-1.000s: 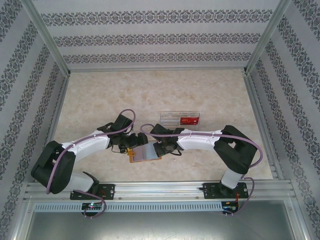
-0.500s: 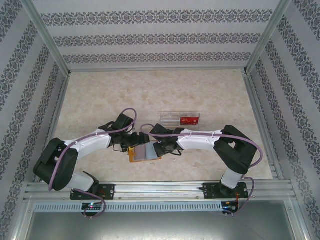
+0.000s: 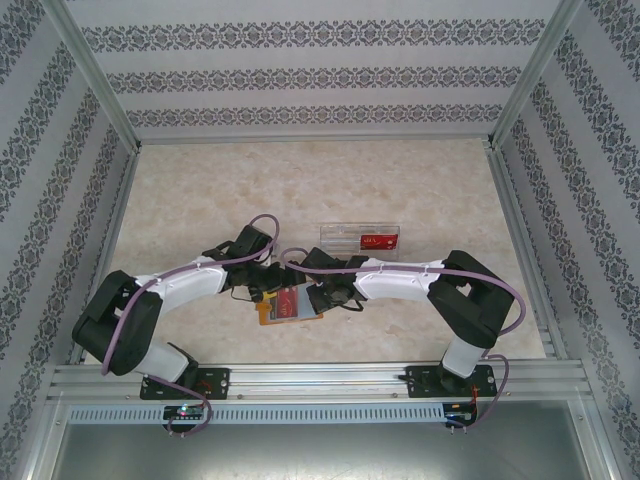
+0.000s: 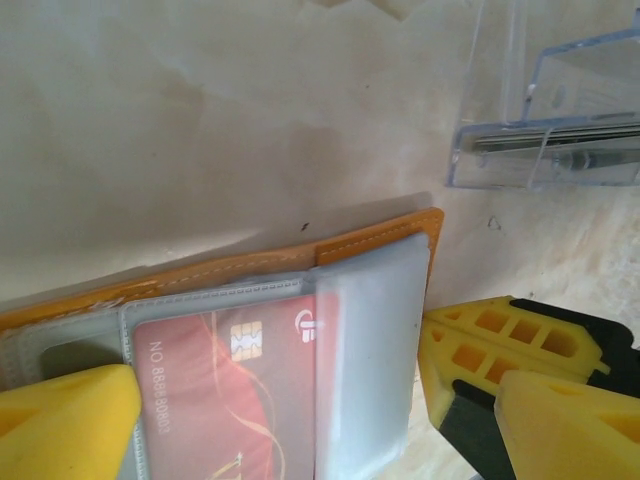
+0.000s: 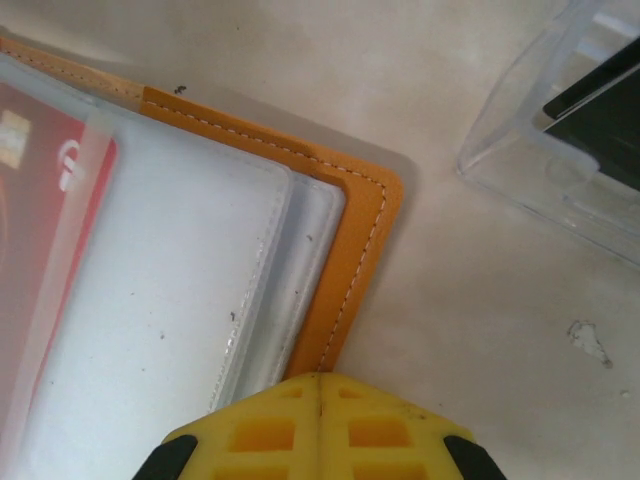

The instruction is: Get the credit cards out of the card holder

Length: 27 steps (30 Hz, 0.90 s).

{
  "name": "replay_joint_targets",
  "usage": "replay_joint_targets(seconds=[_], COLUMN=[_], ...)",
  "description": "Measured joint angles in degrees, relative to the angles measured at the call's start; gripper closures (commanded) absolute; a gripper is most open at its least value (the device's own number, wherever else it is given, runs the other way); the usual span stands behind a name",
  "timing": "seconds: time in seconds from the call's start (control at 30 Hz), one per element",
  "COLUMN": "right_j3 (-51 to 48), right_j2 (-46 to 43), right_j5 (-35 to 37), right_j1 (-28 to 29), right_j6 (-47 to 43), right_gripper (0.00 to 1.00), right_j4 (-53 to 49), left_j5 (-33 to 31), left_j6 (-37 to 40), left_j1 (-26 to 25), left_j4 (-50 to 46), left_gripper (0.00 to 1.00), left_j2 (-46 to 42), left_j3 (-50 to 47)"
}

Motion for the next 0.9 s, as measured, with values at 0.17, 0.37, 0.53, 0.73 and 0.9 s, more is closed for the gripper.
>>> replay_joint_targets(seconds=[0.17, 0.37, 0.53, 0.73, 0.9], right_j3=[-0.13, -0.94, -1.05, -0.24, 1.70], right_j2=[-0.15, -0.92, -2.34, -4.42, -5.14], right_j5=[0.04, 0.28, 0.44, -0.24, -3.78], right_j1=[-0.02, -0.17, -1.05, -1.27, -1.27], right_j6=[0.68, 1.14, 1.09, 1.29, 1.73], right_gripper=[0.95, 0.87, 0.86, 0.85, 0.85], right_j4=[0.07, 0.42, -0.35, -0.90, -0.17], left_j5=[-0.24, -1.64, -4.07, -6.40, -7.72], left_j6=[0.00, 0.24, 0.87, 1.90, 3.15], left_j1=[-0.28, -0.44, -0.42, -0.07, 0.90], left_j4=[-0.17, -2.82, -5.66, -8.17, -9.11], left_gripper=[0.02, 0.01, 0.02, 0.15, 0.45], left_j2=[0.02, -1.75, -4.61, -6.71, -8.11], left_j3=[0.35, 1.25, 1.40, 1.36, 0.17])
